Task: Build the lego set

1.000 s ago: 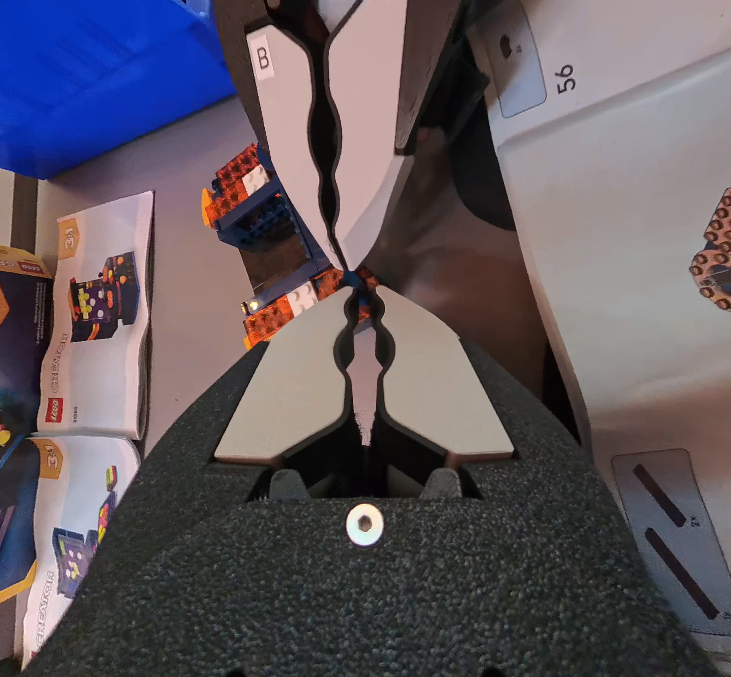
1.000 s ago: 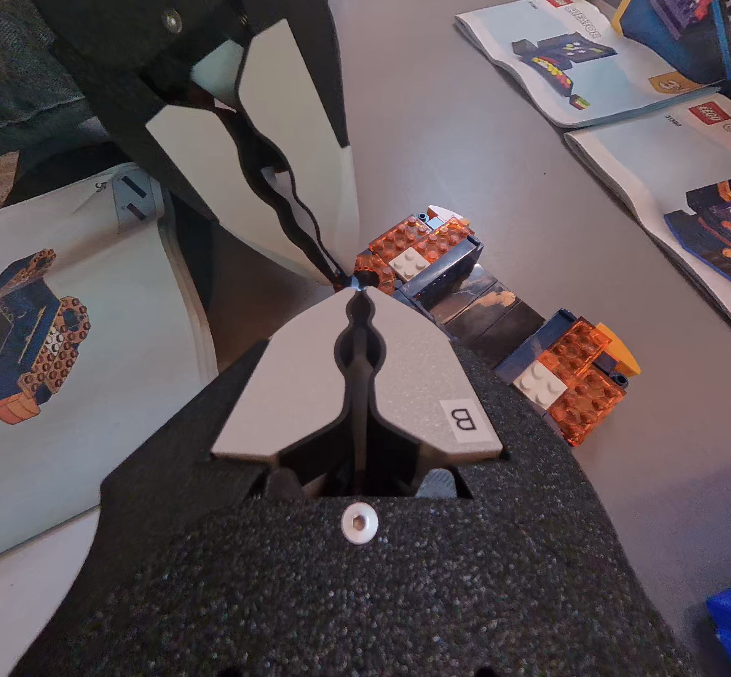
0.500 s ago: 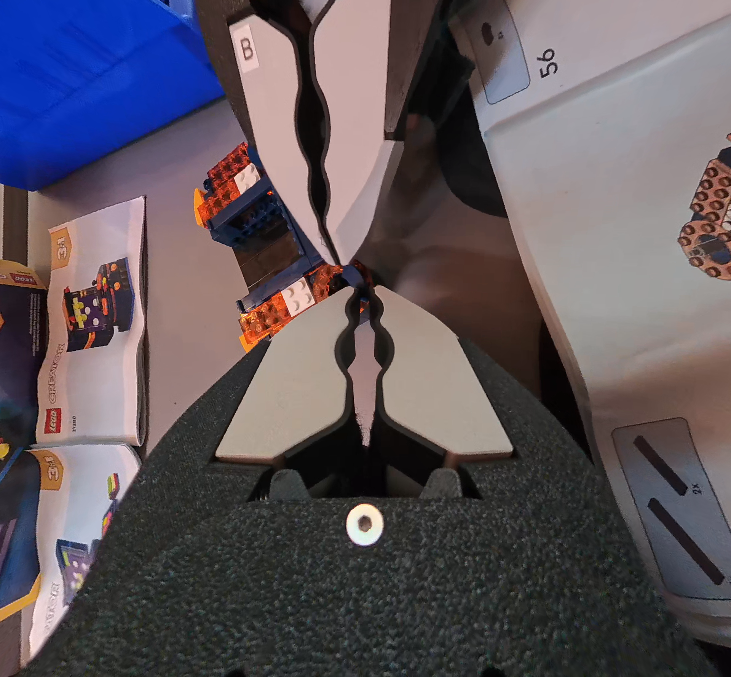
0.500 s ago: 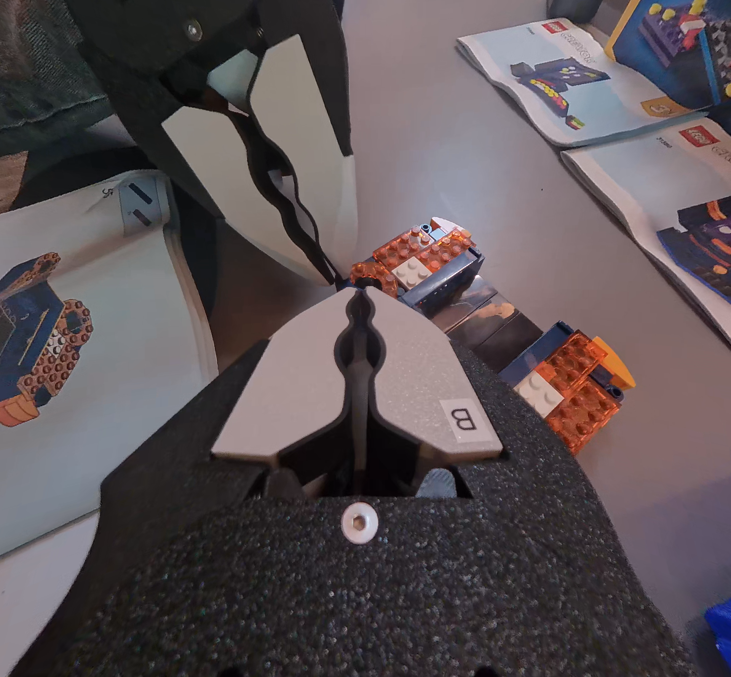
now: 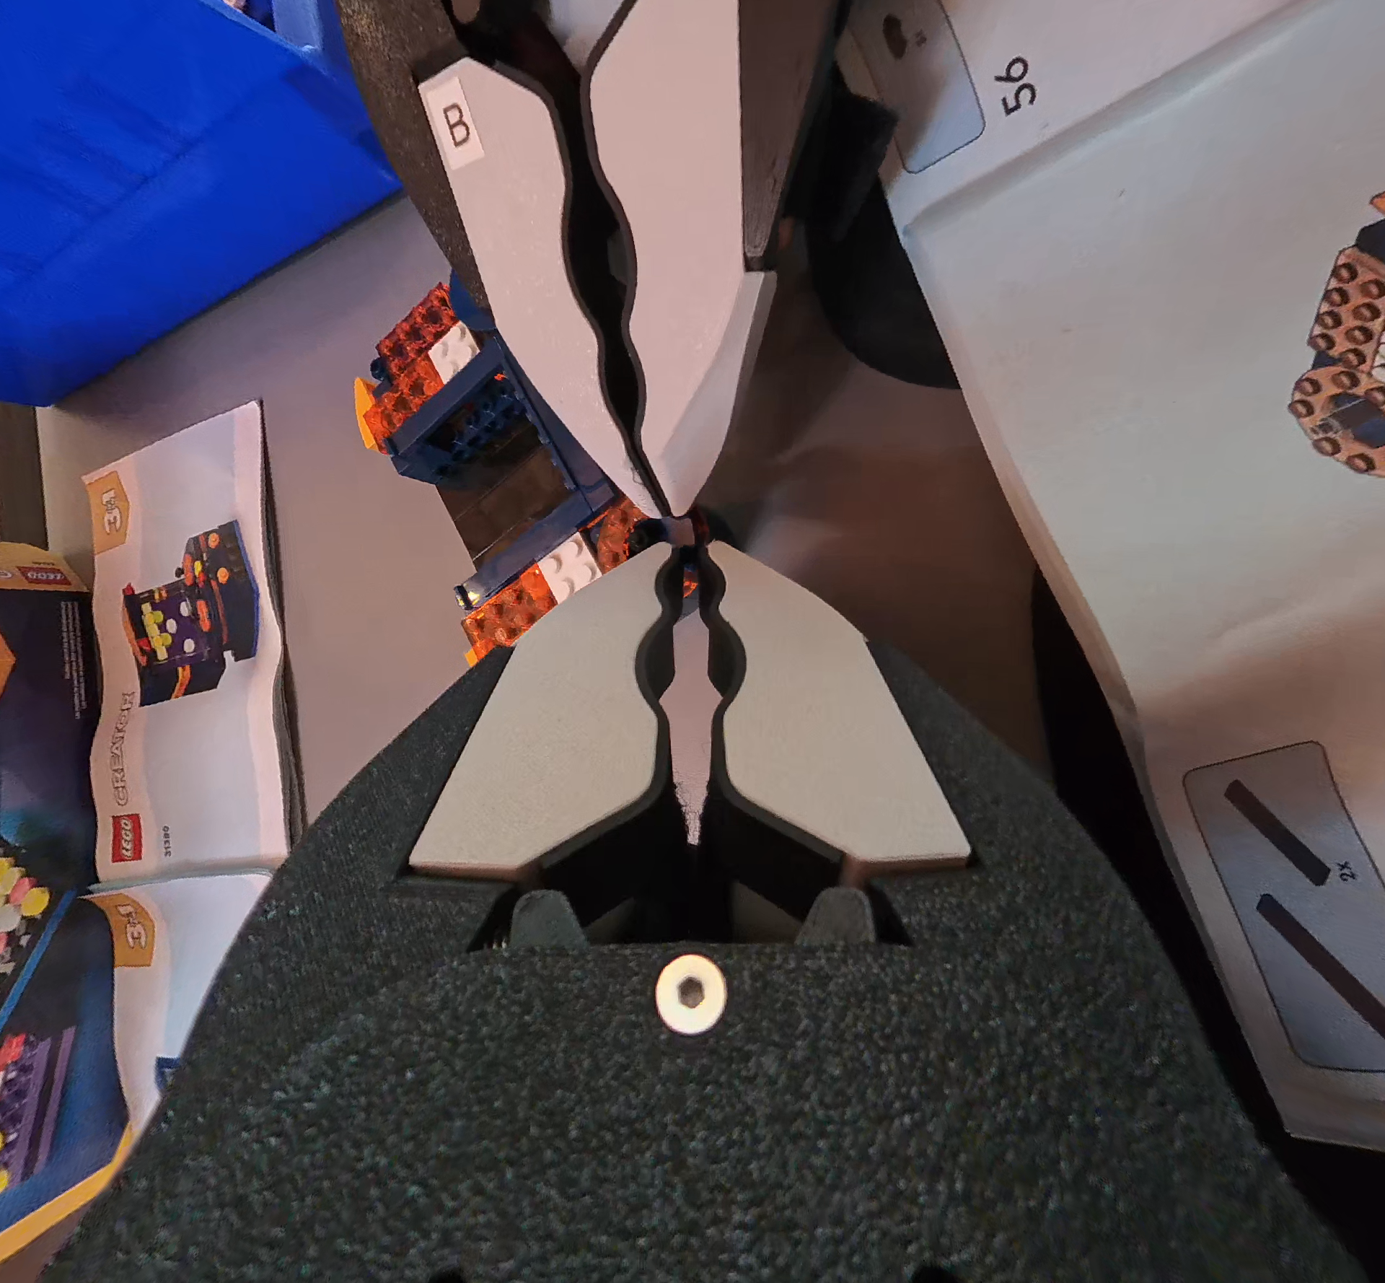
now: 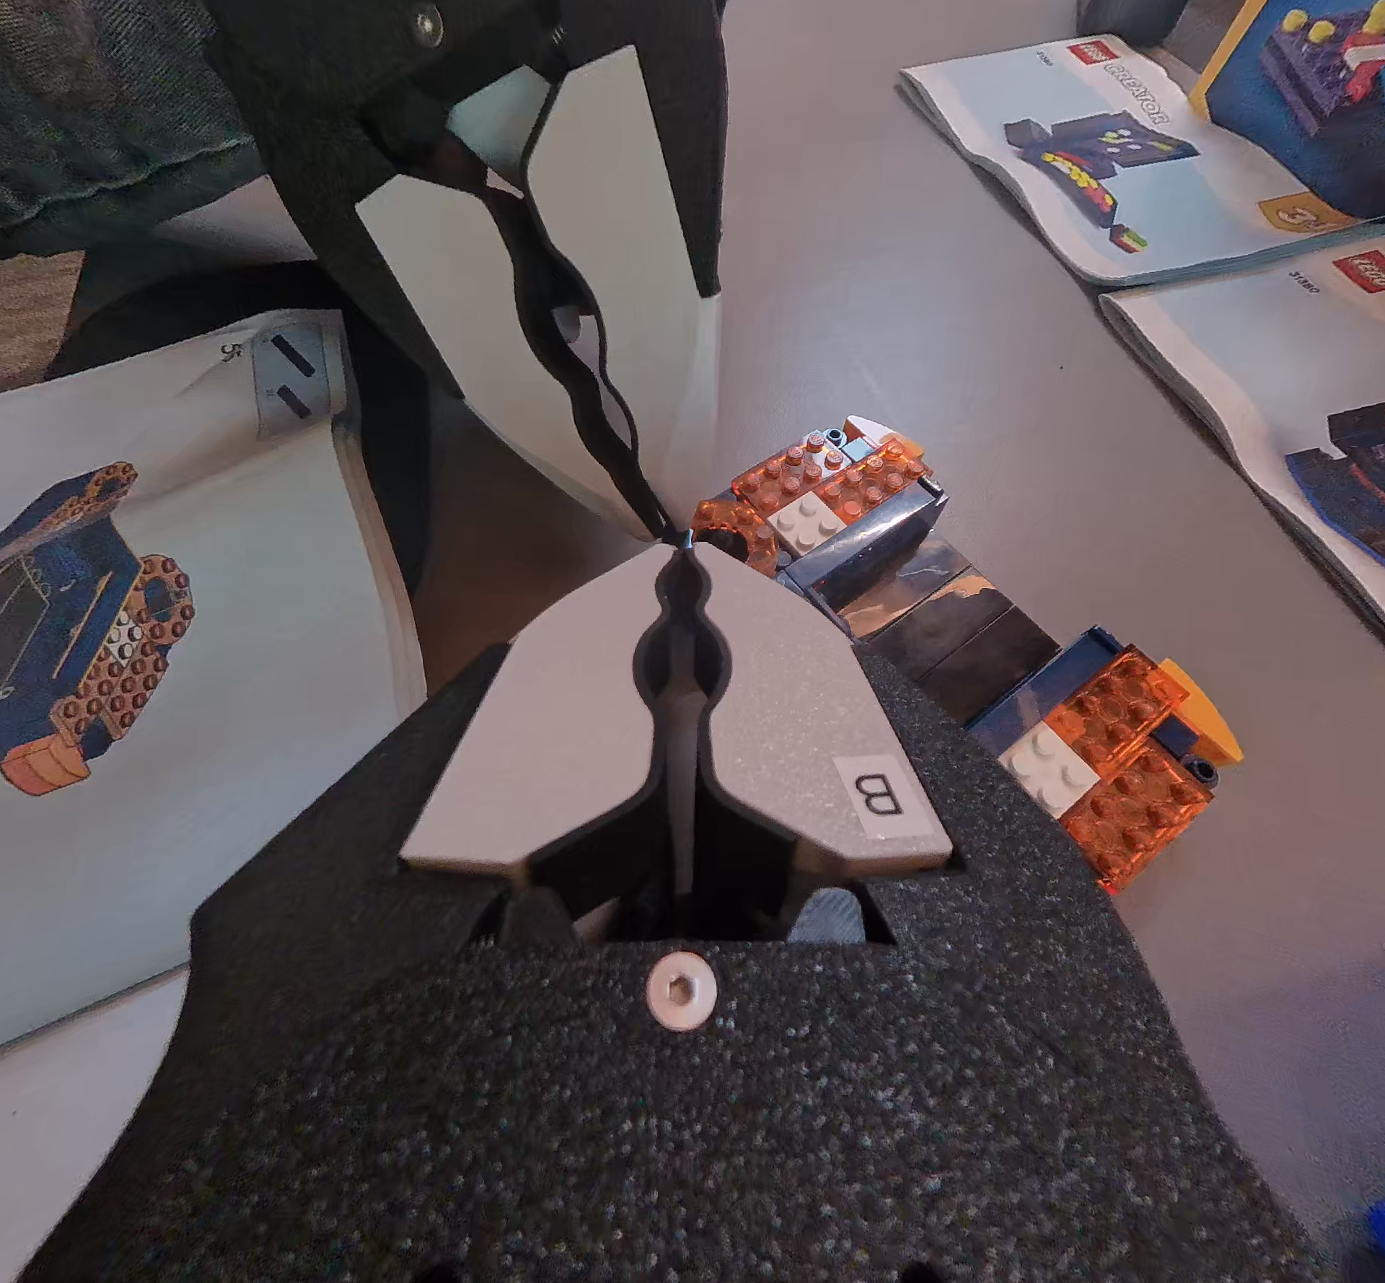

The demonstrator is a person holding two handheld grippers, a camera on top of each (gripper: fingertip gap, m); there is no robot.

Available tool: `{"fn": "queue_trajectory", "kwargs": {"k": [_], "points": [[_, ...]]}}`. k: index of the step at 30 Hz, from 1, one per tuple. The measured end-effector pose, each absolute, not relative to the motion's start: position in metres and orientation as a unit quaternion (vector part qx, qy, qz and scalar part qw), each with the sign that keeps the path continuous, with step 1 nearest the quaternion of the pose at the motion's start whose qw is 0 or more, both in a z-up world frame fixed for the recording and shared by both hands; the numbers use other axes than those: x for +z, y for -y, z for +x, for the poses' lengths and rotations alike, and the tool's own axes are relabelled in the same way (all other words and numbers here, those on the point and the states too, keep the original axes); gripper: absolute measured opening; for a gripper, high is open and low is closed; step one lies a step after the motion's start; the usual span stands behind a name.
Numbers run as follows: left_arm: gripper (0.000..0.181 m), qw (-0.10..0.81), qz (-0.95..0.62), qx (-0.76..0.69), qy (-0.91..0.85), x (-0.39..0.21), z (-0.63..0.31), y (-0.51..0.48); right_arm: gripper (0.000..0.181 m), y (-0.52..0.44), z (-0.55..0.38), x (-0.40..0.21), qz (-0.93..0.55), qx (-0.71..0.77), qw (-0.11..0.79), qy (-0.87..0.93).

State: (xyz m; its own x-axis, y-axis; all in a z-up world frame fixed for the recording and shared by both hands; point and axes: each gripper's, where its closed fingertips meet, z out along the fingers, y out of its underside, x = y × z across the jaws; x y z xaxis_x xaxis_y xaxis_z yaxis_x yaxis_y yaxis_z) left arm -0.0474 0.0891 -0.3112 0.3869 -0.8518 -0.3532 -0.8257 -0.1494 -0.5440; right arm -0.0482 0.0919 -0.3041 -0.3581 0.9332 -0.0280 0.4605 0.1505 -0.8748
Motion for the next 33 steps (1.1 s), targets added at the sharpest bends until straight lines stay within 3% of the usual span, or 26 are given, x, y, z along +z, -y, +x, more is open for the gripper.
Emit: {"fn": "queue_trajectory", "kwargs": {"k": [33], "points": [[0.0, 0.362, -0.763, -0.064, -0.531, -0.3122, -0.0511, -0.0878, 0.0, -0.0897, -0.0518, -0.3058, -0.502, 0.451, 0.253, 0.694]]}}
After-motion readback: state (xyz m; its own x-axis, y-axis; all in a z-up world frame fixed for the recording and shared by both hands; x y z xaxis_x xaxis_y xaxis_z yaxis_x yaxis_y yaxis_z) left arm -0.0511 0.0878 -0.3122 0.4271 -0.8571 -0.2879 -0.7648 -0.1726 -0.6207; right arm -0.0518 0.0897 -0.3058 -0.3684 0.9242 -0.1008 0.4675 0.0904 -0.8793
